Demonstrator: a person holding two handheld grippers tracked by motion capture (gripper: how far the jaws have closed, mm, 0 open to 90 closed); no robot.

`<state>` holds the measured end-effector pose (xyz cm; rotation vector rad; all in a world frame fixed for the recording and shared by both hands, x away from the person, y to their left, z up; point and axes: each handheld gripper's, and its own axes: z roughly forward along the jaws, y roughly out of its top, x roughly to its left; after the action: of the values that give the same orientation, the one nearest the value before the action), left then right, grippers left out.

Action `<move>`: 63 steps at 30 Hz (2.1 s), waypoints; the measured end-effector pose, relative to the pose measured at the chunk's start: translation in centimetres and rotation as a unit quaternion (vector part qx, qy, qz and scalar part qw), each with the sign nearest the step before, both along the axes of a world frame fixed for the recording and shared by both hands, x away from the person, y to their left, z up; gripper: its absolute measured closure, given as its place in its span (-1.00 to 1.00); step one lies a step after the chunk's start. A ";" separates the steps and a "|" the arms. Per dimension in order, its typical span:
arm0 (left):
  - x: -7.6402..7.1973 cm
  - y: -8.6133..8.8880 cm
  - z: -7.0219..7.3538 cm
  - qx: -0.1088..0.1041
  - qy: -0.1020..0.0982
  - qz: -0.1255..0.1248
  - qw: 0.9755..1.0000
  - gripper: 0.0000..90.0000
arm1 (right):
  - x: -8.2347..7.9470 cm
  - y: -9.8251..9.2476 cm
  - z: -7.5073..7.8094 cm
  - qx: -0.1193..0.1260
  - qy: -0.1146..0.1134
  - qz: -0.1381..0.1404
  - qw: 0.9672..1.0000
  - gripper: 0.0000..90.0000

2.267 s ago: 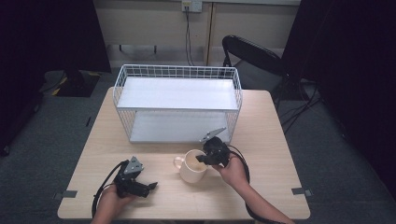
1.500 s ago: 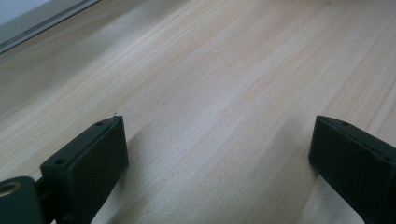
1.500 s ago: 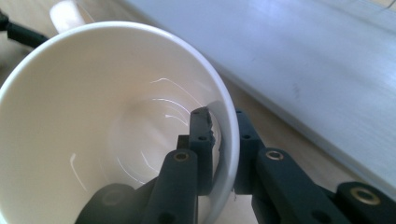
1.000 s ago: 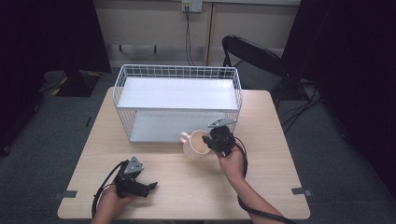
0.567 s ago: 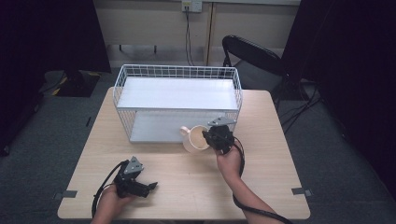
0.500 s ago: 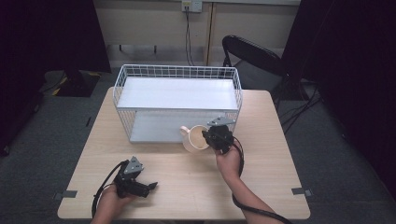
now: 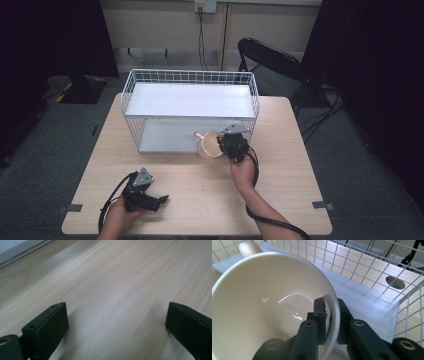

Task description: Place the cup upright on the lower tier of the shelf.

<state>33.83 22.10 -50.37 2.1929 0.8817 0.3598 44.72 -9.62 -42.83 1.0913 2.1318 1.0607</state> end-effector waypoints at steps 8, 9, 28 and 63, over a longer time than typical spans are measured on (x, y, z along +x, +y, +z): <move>0.0 0.0 0.0 0.000 0.000 0.000 1.000 -0.91 | 0.2 0.3 -0.1 -0.011 -0.009 -0.006 1.000 0.84; 0.0 0.0 0.0 0.000 0.000 0.000 1.000 -0.91 | 0.2 0.3 -0.1 -0.011 -0.009 -0.006 1.000 0.84; 0.0 0.0 0.0 0.001 -0.001 0.000 1.000 -0.91 | 1.2 0.1 -0.5 -0.019 -0.027 -0.028 0.999 0.84; 0.0 0.0 0.0 0.000 0.000 0.000 1.000 -0.91 | 1.9 0.5 -1.0 -0.024 -0.024 -0.038 0.999 0.81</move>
<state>33.84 22.10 -50.37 2.1928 0.8818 0.3594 46.65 -9.12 -43.78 1.1047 2.0509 0.9870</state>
